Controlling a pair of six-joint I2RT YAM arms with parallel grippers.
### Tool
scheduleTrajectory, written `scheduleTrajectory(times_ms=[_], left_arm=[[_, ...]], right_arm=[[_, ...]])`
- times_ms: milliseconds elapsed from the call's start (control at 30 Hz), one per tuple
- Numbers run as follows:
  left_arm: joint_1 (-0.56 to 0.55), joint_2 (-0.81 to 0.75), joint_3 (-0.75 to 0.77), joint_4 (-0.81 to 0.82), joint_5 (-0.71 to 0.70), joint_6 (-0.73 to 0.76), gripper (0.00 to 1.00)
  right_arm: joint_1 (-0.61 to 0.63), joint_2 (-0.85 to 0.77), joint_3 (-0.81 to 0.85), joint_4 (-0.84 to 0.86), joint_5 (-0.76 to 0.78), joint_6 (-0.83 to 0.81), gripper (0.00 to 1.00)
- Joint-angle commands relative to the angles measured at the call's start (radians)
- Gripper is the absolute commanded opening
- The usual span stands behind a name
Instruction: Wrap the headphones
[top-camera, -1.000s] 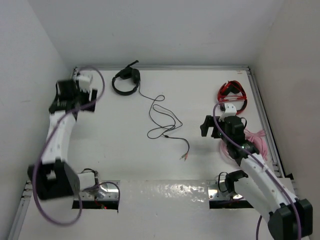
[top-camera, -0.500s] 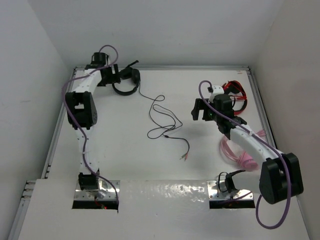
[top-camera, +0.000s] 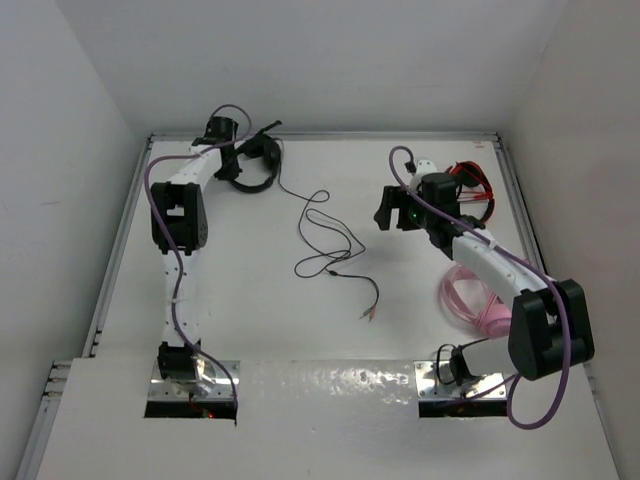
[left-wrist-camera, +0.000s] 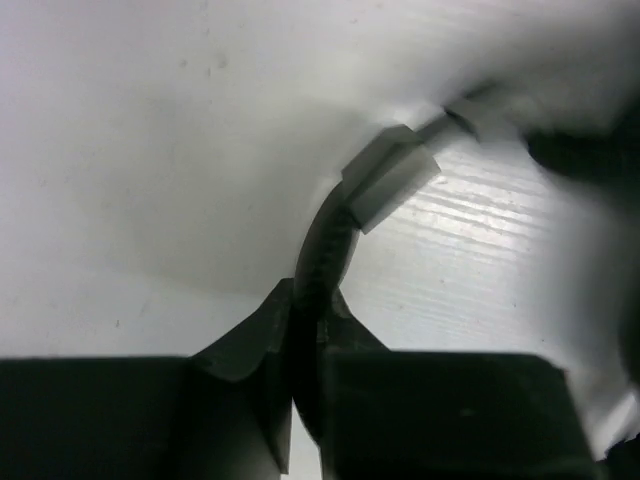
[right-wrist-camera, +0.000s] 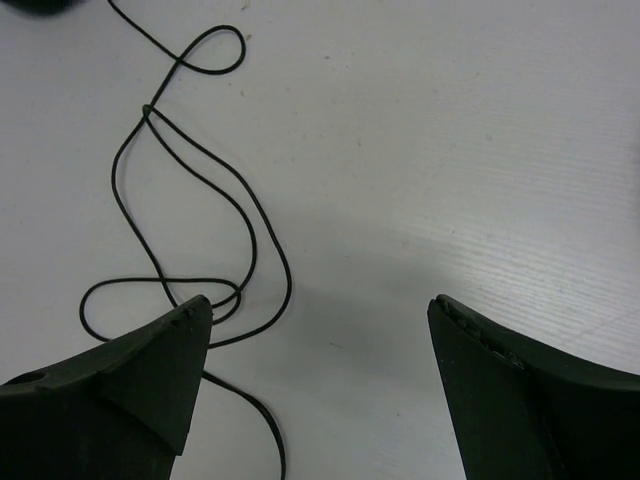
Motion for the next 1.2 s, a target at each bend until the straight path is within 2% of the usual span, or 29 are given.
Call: scheduleTrajectory(times_ms=[0, 67, 200, 267, 400, 467, 567, 633, 667, 833, 967, 1000, 1100, 1167], left_arm=[[0.01, -0.026, -0.028, -0.006, 0.045, 0.001, 0.0], [0.013, -0.058, 0.019, -0.02, 0.091, 0.036, 0.0], [0.037, -0.238, 0.094, -0.064, 0.327, 0.132, 0.0], [0.037, -0.318, 0.11, -0.101, 0.366, 0.163, 0.0], [0.037, -0.55, 0.027, -0.136, 0.423, 0.229, 0.0], [0.037, -0.63, 0.007, -0.176, 0.459, 0.229, 0.0], [0.037, -0.694, -0.005, -0.234, 0.476, 0.215, 0.0], [0.037, -0.724, -0.005, -0.251, 0.478, 0.215, 0.0], [0.037, -0.75, -0.002, -0.253, 0.476, 0.209, 0.0], [0.037, -0.799, 0.068, -0.265, 0.481, 0.165, 0.0], [0.037, -0.833, 0.082, -0.265, 0.476, 0.14, 0.0], [0.037, -0.836, 0.082, -0.259, 0.473, 0.136, 0.0], [0.037, -0.84, 0.085, -0.244, 0.47, 0.128, 0.0], [0.037, -0.839, 0.088, -0.239, 0.475, 0.123, 0.0]], right_arm=[[0.002, 0.035, 0.086, -0.027, -0.053, -0.018, 0.85], [0.004, 0.064, 0.129, -0.062, -0.07, -0.035, 0.82], [0.02, 0.08, 0.193, -0.162, -0.136, -0.157, 0.81], [0.031, 0.063, 0.207, -0.174, -0.201, -0.217, 0.81], [0.056, 0.01, 0.17, -0.097, -0.29, -0.248, 0.84], [0.086, -0.017, 0.15, -0.003, -0.33, -0.251, 0.86], [0.137, -0.018, 0.138, 0.124, -0.336, -0.231, 0.89], [0.157, -0.008, 0.138, 0.228, -0.34, -0.195, 0.98], [0.161, 0.011, 0.136, 0.265, -0.342, -0.184, 0.99], [0.188, 0.103, 0.196, 0.391, -0.339, -0.148, 0.99], [0.197, 0.155, 0.236, 0.464, -0.446, -0.05, 0.99], [0.2, 0.158, 0.227, 0.464, -0.487, -0.036, 0.98], [0.214, 0.12, 0.128, 0.438, -0.473, 0.0, 0.97], [0.215, 0.091, 0.065, 0.505, -0.451, 0.029, 0.98]])
